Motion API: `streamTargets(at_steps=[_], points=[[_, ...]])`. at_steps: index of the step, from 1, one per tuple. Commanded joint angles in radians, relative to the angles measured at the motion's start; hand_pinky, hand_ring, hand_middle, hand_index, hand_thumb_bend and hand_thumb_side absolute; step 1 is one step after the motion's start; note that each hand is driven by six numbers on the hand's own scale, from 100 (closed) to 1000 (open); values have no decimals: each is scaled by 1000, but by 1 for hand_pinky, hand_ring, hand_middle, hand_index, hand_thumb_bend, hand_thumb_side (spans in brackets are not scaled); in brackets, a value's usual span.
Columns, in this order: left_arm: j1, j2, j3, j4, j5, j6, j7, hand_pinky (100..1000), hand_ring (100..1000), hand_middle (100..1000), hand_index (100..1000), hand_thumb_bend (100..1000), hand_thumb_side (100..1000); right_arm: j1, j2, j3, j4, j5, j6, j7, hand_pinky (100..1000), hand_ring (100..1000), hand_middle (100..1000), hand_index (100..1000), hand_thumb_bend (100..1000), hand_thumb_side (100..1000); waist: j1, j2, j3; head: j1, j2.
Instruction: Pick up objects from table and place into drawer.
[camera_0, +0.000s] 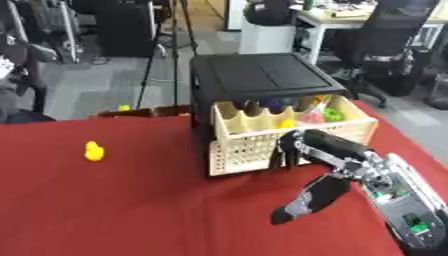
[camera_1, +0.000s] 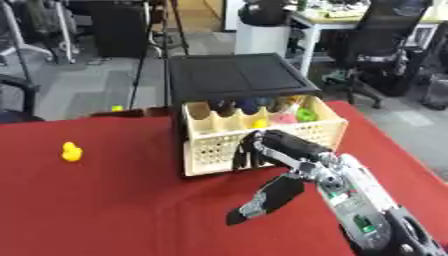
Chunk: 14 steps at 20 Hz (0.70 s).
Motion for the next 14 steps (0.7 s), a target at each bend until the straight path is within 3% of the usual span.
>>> streamTargets(at_steps=[1,10,14], points=[[-10,37,15,-17,1,6,-3,215,409,396,653,100,738,7,-35,-13,-39,-4,0,8,573,512,511,635,912,656,1,-11,0,1,7],[-7,37,17,-11,-10,6,-8,215,409,396,654,100,739,69,-70,-21,-107,-32,18,37,579,517,509,651,915,626,-5,-11,-6,1,9],[-6,35,16,-11,-12,5,-10,215,409,395,654,100,739,77,-66,-15,-85,-37,29,58,598,531,528,681,889,679,-5,-12,-4,1,7]])
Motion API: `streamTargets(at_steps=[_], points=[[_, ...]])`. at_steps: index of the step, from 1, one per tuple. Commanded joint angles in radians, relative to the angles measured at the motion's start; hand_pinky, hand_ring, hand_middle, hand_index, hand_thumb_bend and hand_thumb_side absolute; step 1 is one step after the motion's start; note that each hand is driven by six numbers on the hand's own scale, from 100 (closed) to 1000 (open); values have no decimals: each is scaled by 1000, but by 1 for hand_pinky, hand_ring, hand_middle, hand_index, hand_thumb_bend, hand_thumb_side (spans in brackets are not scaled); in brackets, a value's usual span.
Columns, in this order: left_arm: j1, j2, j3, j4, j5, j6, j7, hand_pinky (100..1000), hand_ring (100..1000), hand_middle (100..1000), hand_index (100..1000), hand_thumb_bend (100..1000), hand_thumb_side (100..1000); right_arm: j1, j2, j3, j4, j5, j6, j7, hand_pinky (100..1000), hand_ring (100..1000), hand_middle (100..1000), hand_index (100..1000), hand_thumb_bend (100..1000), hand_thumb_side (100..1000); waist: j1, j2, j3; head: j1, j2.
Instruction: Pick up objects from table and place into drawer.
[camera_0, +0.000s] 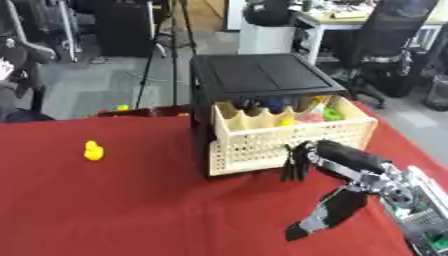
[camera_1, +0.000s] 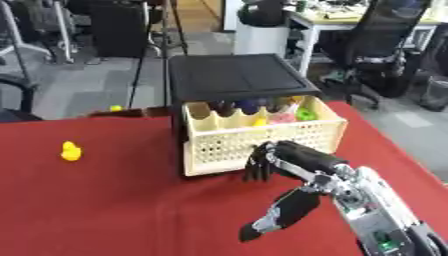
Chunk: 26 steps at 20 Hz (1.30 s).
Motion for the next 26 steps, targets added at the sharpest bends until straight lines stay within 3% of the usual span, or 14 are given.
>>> streamTargets(at_steps=[1,5,7,19,26], points=[[-14,35,11,-11,-3,-1,-3,215,409,395,654,100,738,-6,-21,-5,2,-17,6,12,623,554,541,690,866,769,3,-12,1,1,6],[-14,35,11,-12,-3,-1,-3,215,409,395,654,100,739,-3,-21,-5,16,-27,17,7,676,601,554,691,747,970,3,-11,1,0,7],[-13,34,11,-11,-4,0,-5,215,408,394,654,100,740,-2,-22,-3,21,-28,23,11,693,609,563,698,739,987,2,-10,2,0,8],[-10,30,13,-9,-8,-2,-6,215,408,394,654,100,737,-21,-2,-4,95,46,91,84,776,644,663,746,880,836,6,-11,2,-4,10],[-8,28,13,-9,-9,-3,-7,216,409,394,652,100,737,-55,12,-13,118,90,114,55,794,664,692,754,899,838,8,-11,4,-6,12]])
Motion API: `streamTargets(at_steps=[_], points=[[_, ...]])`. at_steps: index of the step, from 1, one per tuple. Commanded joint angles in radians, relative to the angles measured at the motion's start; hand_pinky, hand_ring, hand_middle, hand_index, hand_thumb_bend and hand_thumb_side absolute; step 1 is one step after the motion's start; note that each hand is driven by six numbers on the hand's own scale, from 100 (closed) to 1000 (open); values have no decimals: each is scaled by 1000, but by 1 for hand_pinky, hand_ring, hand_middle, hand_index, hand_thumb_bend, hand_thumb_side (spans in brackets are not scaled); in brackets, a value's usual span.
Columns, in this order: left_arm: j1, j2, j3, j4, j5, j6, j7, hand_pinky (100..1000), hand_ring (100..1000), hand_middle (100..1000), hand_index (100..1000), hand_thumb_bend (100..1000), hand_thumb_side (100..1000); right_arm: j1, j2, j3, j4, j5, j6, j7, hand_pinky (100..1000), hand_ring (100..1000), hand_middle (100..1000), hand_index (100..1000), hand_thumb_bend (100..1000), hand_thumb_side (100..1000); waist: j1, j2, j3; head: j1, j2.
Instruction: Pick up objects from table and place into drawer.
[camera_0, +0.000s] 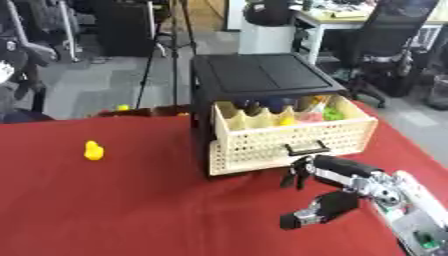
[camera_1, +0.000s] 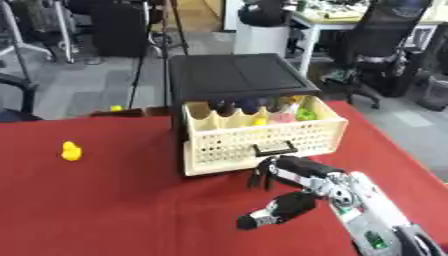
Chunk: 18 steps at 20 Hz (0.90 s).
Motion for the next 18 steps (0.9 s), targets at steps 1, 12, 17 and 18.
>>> streamTargets(at_steps=[1,12,17,18], points=[[-12,27,13,-9,-1,-3,-2,216,409,394,642,100,736,-28,-8,-15,4,24,9,-18,794,666,694,755,898,839,5,-11,2,-5,5],[-7,25,15,-10,0,-4,-8,218,410,396,636,100,735,-79,7,-18,66,64,5,-45,548,674,703,758,890,851,4,-12,12,-7,5],[-1,24,17,-13,2,-3,-10,219,411,396,635,100,733,-111,9,-24,97,84,2,-66,446,674,704,758,887,869,5,-13,22,-8,3],[0,25,17,-14,3,-3,-9,219,411,396,635,100,732,-117,10,-26,102,89,2,-71,429,674,704,757,887,873,6,-13,25,-7,3]])
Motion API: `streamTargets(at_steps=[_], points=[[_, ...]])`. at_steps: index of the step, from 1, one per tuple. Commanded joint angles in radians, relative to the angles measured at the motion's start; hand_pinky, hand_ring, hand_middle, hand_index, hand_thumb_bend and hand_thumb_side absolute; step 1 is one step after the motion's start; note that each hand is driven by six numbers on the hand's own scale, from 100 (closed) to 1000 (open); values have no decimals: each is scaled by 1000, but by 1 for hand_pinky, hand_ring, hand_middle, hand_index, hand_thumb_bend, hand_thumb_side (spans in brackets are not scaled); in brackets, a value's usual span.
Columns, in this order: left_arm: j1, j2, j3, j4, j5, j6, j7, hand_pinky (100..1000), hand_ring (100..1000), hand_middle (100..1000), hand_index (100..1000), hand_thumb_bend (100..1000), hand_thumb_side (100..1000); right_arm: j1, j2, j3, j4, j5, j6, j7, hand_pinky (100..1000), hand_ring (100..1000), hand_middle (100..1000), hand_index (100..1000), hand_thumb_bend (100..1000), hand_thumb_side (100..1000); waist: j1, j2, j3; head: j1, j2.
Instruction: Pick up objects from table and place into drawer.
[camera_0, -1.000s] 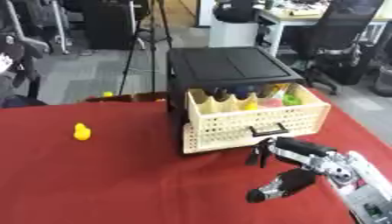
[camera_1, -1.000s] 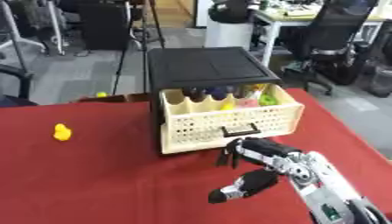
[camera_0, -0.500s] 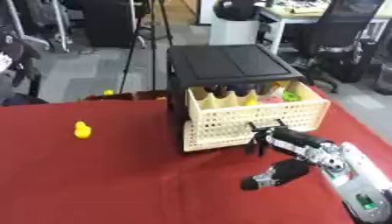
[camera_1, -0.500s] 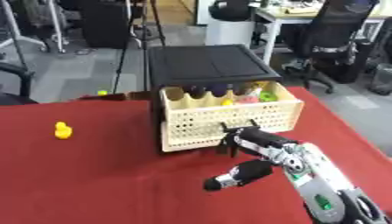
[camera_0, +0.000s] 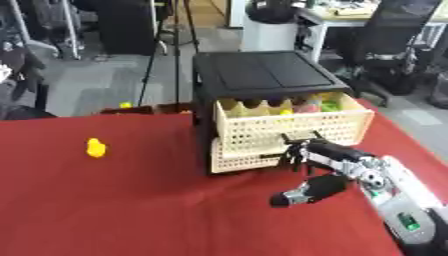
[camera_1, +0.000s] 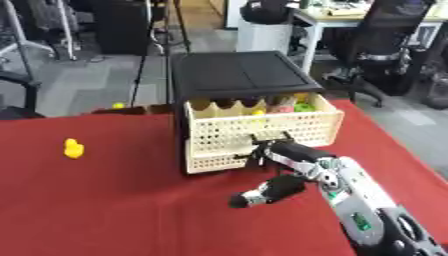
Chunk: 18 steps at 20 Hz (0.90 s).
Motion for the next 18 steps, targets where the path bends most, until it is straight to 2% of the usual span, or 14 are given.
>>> streamTargets(at_steps=[1,6,18], points=[[-9,25,12,-15,4,0,-3,219,411,396,635,100,731,-38,-7,-22,10,20,0,-19,413,674,704,757,888,876,6,-14,4,0,1],[-2,25,13,-24,12,-1,-1,222,411,396,635,100,728,-71,-1,-34,37,39,-1,-40,354,675,706,757,887,894,9,-17,21,-1,0],[10,20,18,-33,23,5,-4,222,411,396,634,100,733,-127,21,-48,150,87,-11,-69,359,676,707,757,867,888,17,-19,60,-2,-6]])
